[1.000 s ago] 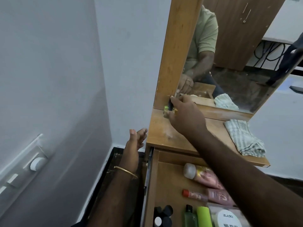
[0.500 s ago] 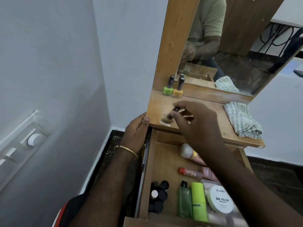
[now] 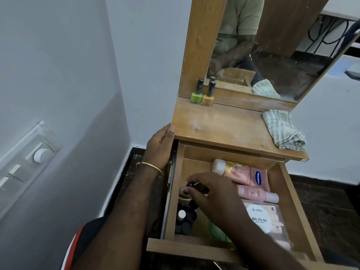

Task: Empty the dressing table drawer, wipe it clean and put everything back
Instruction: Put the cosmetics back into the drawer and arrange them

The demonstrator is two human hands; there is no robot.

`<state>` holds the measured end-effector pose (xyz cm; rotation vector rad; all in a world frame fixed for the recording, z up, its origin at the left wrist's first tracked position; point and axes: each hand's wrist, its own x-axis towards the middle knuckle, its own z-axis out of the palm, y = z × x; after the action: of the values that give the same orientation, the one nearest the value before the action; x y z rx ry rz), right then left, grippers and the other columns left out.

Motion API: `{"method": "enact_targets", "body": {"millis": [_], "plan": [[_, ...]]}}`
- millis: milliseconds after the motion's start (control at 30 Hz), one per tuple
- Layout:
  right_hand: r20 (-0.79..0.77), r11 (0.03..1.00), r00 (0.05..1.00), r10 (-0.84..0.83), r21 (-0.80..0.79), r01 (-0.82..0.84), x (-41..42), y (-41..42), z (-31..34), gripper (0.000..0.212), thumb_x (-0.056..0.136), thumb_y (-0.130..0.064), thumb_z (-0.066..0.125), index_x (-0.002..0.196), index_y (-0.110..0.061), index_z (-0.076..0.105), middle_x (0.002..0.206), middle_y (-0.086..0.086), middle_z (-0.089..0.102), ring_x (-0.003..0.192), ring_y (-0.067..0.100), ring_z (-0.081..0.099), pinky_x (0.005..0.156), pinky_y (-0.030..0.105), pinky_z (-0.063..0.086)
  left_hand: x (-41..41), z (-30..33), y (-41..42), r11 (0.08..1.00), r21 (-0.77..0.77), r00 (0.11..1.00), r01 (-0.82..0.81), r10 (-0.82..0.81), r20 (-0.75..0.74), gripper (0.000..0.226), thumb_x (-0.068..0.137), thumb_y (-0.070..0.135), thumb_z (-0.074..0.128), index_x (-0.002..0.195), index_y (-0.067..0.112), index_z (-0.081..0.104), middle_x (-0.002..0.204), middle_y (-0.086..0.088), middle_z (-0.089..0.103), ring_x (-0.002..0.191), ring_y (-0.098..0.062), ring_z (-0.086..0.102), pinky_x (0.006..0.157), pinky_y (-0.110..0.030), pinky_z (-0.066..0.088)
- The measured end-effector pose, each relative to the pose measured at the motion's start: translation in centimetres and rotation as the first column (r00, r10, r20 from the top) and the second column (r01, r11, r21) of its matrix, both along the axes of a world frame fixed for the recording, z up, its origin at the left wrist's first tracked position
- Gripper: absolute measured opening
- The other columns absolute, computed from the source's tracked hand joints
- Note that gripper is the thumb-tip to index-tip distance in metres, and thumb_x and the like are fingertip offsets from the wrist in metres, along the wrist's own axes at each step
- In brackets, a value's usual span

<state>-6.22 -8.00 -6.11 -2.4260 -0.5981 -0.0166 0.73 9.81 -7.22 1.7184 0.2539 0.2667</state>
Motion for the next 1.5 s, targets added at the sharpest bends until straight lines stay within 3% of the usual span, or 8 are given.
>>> {"method": "enact_targets", "body": {"millis": [100,300,633,833,1000,1167,1333,1500], "plan": [[-0.028,0.999,0.999,0.037,-0.003,-0.037,-0.1,0.1,-0.1,0.016,0.085,-0.026,0.072,0.101,-0.03,0.073,0.094,-0.013,0.071,0.082,0.002,0.065,0.072,0.03,0.057,0.0,0.0,0.0,1.0,0.011,1.0,0.001,-0.001,-0.009,0.042,0.103,0.04,0.04,0.139,0.022,0.052,0.119,0.02,0.05,0.109,0.006,0.045,0.074,0.004,0.03],[-0.072,0.998,0.996,0.059,-0.006,-0.06,-0.3,0.0,0.0,0.017,0.086,-0.031,0.069,0.103,-0.029,0.073,0.094,-0.013,0.07,0.081,0.002,0.065,0.071,0.027,0.057,0.0,0.1,0.0,1.0,-0.004,1.0,0.015,-0.015,-0.012,0.04,0.103,0.04,0.039,0.136,0.024,0.055,0.106,0.029,0.052,0.09,0.02,0.045,0.083,-0.011,0.039],[-0.112,0.997,0.991,0.075,-0.01,-0.076,-0.2,-0.1,0.0,0.019,0.086,-0.035,0.069,0.104,-0.031,0.072,0.096,-0.016,0.069,0.085,-0.001,0.064,0.073,0.021,0.056,0.0,0.1,0.0,1.0,-0.002,1.0,0.015,-0.015,-0.018,0.036,0.103,0.039,0.039,0.133,0.028,0.055,0.106,0.028,0.053,0.095,0.013,0.049,0.08,-0.008,0.037],[-0.113,0.998,0.992,0.049,0.04,-0.045,0.1,-0.4,0.6,0.042,0.083,-0.061,0.051,0.113,-0.035,0.064,0.104,-0.021,0.064,0.094,-0.006,0.06,0.076,0.02,0.055,-0.1,0.3,0.0,1.0,-0.011,0.999,0.02,-0.021,-0.026,0.024,0.103,0.039,0.04,0.122,0.038,0.055,0.097,0.033,0.054,0.086,0.026,0.048,0.071,0.001,0.037],[0.024,0.989,0.997,-0.067,0.134,0.063,4.3,-0.5,4.1,0.024,0.089,-0.038,0.061,0.11,-0.028,0.066,0.095,-0.017,0.063,0.084,-0.004,0.06,0.071,0.015,0.051,0.0,0.3,0.1,1.0,-0.013,1.0,0.004,-0.005,-0.017,0.035,0.102,0.042,0.041,0.126,0.027,0.062,0.106,0.022,0.062,0.099,0.007,0.055,0.077,-0.01,0.042],[0.297,0.975,0.934,-0.196,0.164,0.152,11.3,0.2,7.5,0.03,0.086,-0.03,0.07,0.114,-0.024,0.064,0.101,-0.01,0.063,0.089,0.005,0.058,0.072,0.028,0.053,0.2,0.2,0.0,0.999,-0.049,1.0,-0.001,0.0,-0.011,0.041,0.101,0.043,0.042,0.134,0.024,0.058,0.12,0.01,0.061,0.112,-0.008,0.054,0.101,-0.033,0.047],[0.372,0.953,0.881,-0.293,0.04,0.3,17.0,1.7,8.8,0.059,0.082,-0.029,0.074,0.136,-0.024,0.05,0.129,0.001,0.057,0.112,0.018,0.056,0.089,0.036,0.053,0.3,0.1,0.2,0.999,-0.045,1.0,0.005,-0.005,-0.007,0.045,0.1,0.044,0.043,0.137,0.022,0.056,0.131,0.005,0.062,0.119,-0.011,0.055,0.104,-0.038,0.046],[0.413,0.906,0.86,-0.299,-0.16,0.391,19.1,2.4,8.3,0.067,0.083,-0.027,0.072,0.144,-0.025,0.044,0.134,0.003,0.05,0.115,0.024,0.054,0.08,0.035,0.052,0.4,-0.1,0.4,0.999,-0.046,1.0,0.012,-0.012,-0.003,0.044,0.1,0.043,0.044,0.136,0.022,0.057,0.13,0.005,0.063,0.118,-0.01,0.056,0.103,-0.033,0.047]]}}
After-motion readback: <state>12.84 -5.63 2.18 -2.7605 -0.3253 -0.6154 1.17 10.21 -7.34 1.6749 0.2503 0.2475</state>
